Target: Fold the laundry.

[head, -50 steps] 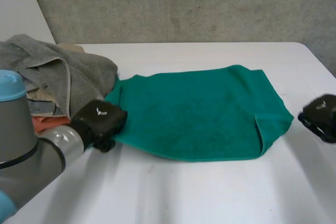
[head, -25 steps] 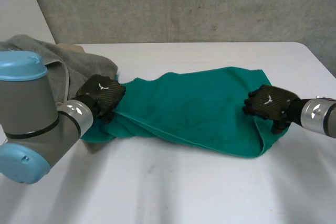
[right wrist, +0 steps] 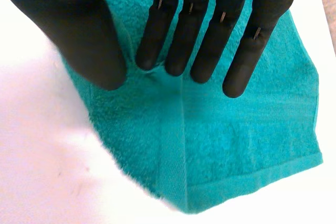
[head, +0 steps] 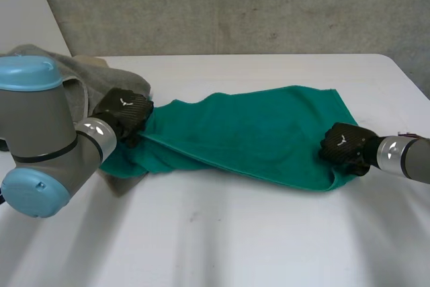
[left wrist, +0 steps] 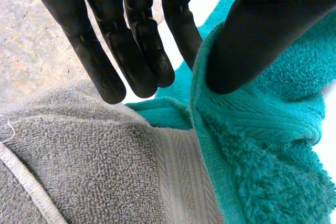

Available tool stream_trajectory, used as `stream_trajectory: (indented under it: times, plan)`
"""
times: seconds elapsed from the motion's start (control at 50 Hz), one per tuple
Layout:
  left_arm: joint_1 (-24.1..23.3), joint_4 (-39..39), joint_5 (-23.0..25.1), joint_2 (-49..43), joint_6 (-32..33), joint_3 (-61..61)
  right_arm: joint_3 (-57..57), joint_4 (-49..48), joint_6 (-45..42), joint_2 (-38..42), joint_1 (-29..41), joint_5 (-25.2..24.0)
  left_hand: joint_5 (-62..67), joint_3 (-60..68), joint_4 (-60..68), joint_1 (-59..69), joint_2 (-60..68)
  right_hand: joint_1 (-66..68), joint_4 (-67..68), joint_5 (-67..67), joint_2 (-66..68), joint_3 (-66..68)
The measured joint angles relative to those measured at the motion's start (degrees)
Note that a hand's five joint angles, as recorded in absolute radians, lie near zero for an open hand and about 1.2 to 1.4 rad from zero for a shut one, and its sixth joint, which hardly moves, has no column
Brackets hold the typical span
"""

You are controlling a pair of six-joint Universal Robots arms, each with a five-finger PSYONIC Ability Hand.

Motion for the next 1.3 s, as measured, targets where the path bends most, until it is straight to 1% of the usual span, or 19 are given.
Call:
stream_trajectory:
  times: [0.04,0.08,0.16,0.22,0.38,0.42,0.44,0.46,0.5,0.56,0.64,0.74,0.84,0.96,1.06,1.14,1.22,1.3]
  plan:
    - [0.0,-0.2,-0.1,0.1,-0.3,0.0,0.2,0.0,0.3,-0.2,-0.5,0.1,0.0,0.0,0.0,0.0,0.0,5.5,6.0,6.1,6.6,6.3]
    - [0.0,-0.6,-0.1,0.3,-0.7,-0.2,0.4,0.1,1.1,-0.8,-1.3,0.1,0.0,0.0,0.0,0.0,0.0,7.4,9.5,9.5,9.2,9.3]
    - [-0.3,-2.1,0.0,1.2,-1.6,-1.1,0.9,0.3,3.3,-2.6,-2.5,0.1,0.0,0.0,0.0,0.0,0.0,7.4,9.9,9.7,9.2,9.8]
    - [-0.6,-3.5,0.2,2.4,-2.3,-2.3,2.1,1.3,5.6,-5.5,-3.8,0.4,0.0,0.0,0.0,0.0,0.0,7.4,9.9,9.7,9.2,9.8]
    - [-1.1,-9.2,1.6,8.1,-2.5,-8.7,7.9,8.9,7.5,-14.8,-9.0,3.8,0.0,0.0,0.0,0.0,0.0,7.3,10.0,9.9,9.2,9.8]
    - [-1.0,-9.9,2.0,9.0,-2.2,-9.7,8.9,9.8,7.5,-15.6,-9.7,3.8,0.0,0.0,0.0,0.0,0.0,0.6,1.2,1.3,0.1,0.5]
    - [-1.0,-9.9,2.2,9.3,-2.0,-10.1,9.3,9.8,7.6,-15.9,-9.9,3.7,0.0,0.0,0.0,0.0,0.0,-5.1,-4.9,-4.8,-5.3,-4.8]
    - [-1.0,-9.9,2.2,9.4,-1.9,-10.3,9.7,9.7,7.6,-16.0,-10.0,3.4,0.0,0.0,0.0,0.0,0.0,-7.0,-7.7,-7.0,-8.1,-7.5]
    - [-0.8,-9.1,2.4,9.2,-1.3,-10.1,10.5,8.2,8.2,-16.1,-10.0,2.5,0.0,0.0,0.0,0.0,0.0,-17.9,-18.7,-19.0,-19.4,-18.8]
    - [-0.5,-7.5,2.1,7.8,-0.9,-8.6,11.5,5.2,9.4,-16.0,-9.5,1.1,0.0,0.0,0.0,0.0,0.0,-23.2,-24.8,-25.5,-24.5,-24.5]
    - [-0.2,-6.4,1.2,5.6,-0.7,-6.2,12.2,2.8,10.7,-15.9,-9.0,0.1,0.0,0.0,0.0,0.0,0.0,-25.4,-27.3,-28.3,-27.2,-27.1]
    - [0.2,-7.1,-1.3,0.1,-0.7,-0.1,13.4,1.1,13.1,-16.1,-7.6,-0.8,0.0,0.0,0.0,0.0,0.0,-29.4,-31.5,-32.5,-31.2,-30.9]
    - [0.2,-8.9,-2.3,-3.9,-0.8,3.9,14.1,-0.3,13.6,-16.0,-6.7,-0.7,0.0,0.0,0.0,0.0,0.0,-30.1,-32.2,-33.2,-31.7,-31.2]
    - [0.0,-10.0,-2.2,-5.6,-0.9,5.2,15.3,-3.2,12.9,-15.8,-5.3,-1.8,0.0,0.0,0.0,0.0,0.0,-30.1,-32.2,-33.2,-31.7,-31.2]
    - [0.1,-9.9,-2.0,-5.4,-0.9,4.7,15.5,-4.3,9.7,-15.2,-3.5,-4.2,0.0,0.0,0.0,0.0,0.0,-30.1,-32.2,-33.2,-31.7,-31.2]
    - [0.3,-9.7,-1.8,-5.0,-0.9,4.4,14.6,-3.4,6.3,-13.6,-2.0,-5.0,0.0,0.0,0.0,0.0,0.0,-30.1,-32.2,-33.2,-31.7,-31.2]
    - [0.7,-9.6,-1.8,-4.3,-1.1,4.0,12.4,-1.4,3.0,-10.7,-0.4,-4.5,0.0,0.0,0.0,0.0,0.0,-29.8,-31.8,-31.7,-31.5,-31.0]
    - [1.0,-9.6,-1.7,-3.8,-1.3,3.9,10.3,-0.7,2.0,-8.2,0.5,-3.4,0.0,0.0,0.0,0.0,0.0,-29.3,-30.4,-29.5,-31.0,-30.5]
